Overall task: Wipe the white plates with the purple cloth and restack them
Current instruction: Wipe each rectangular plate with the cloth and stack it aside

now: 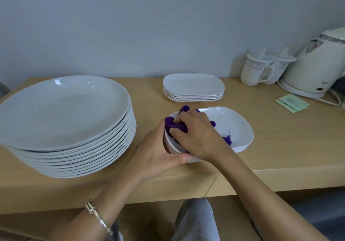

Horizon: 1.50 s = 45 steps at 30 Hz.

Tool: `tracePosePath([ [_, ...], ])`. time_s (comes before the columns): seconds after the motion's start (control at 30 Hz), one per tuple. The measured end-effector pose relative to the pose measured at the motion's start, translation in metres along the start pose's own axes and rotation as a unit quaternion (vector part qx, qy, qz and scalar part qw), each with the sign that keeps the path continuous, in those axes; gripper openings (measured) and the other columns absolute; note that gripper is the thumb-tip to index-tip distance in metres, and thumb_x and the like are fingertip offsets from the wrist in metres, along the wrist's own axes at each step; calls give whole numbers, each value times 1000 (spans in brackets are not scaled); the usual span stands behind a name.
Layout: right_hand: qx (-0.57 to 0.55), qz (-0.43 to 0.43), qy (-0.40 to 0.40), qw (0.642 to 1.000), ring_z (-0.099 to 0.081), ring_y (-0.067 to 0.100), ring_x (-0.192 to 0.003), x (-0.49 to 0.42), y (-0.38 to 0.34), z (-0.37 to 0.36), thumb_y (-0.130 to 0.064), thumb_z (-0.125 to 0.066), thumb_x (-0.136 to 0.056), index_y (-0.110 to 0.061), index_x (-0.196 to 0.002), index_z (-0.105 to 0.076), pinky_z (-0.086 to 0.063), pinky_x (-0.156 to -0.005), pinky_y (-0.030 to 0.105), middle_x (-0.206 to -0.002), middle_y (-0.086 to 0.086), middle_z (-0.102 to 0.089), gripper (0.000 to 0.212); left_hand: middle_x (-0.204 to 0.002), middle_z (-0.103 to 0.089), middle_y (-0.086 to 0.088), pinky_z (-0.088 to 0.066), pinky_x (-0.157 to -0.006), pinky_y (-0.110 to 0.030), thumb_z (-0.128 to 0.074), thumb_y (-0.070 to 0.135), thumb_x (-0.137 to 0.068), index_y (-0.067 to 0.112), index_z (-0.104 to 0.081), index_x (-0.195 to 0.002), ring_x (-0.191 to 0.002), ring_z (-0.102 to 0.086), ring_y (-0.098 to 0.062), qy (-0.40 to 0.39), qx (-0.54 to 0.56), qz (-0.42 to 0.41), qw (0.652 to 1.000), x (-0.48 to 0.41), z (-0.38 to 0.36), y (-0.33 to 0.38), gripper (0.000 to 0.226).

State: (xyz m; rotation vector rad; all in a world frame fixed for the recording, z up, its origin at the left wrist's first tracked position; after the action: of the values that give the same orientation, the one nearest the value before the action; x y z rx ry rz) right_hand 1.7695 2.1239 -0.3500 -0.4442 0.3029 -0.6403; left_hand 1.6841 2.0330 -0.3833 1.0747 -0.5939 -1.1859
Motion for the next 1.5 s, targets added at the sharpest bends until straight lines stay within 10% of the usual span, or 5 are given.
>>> tracePosePath([
  [0.43, -30, 45, -13, 998, -47, 17, -102, 6, 9, 7, -35, -61, -83, -28, -105, -66, -37, -84, 27, -102, -6, -57, 24, -116, -64, 29, -48, -87, -17, -90, 10, -61, 59, -51, -115, -110, -61, 4, -13, 1, -46, 999, 0, 4, 8, 83],
  [0.8, 131, -128, 78, 980, -36, 34, -119, -20, 55, 25, -35, -48, -94, -16, -127, -49, -35, -99, 44, -130, 10, -45, 38, -115, -55, 33, -46, -80, -16, -85, 52, -50, 55, -38, -128, -105, -52, 13, 52, -43, 42, 997, -2, 4, -10, 91],
  [1.07, 6, 84, -35, 996, -45, 24, -103, -11, -1, -1, -32, -58, -87, -23, -105, -64, -32, -86, 27, -106, 0, -55, 21, -115, -65, 22, -48, -87, -13, -87, 11, -63, 36, -51, -122, -110, -61, 0, 21, 4, -36, 999, -5, 4, 6, 74],
  [1.27, -27, 46, -145, 988, -50, -1, -94, 21, 30, 46, -31, -65, -83, -39, -96, -67, -37, -81, 11, -99, -21, -57, 16, -125, -62, 23, -51, -99, -39, -87, 43, -52, 43, -46, -133, -116, -58, 1, 30, 12, 19, 999, -3, 7, -13, 90],
  [1.5, 76, -85, 34, 993, -48, 27, -109, -12, 66, 48, -35, -57, -85, -28, -110, -65, -40, -92, 34, -108, 1, -56, 26, -114, -54, 42, -46, -84, -11, -86, 44, -56, 62, -42, -117, -107, -52, 18, 36, -20, 40, 998, -2, 8, -14, 78],
])
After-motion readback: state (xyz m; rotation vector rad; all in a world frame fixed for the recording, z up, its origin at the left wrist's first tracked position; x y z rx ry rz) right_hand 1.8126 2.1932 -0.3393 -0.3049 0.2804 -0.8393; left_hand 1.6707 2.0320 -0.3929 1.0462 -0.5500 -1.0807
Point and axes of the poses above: each hand's wrist, its own x-axis away from the middle knuckle, its own z-axis out of the back of the hand, y = z × x, the point moved 3 cm from there along -x, towards the middle knuckle
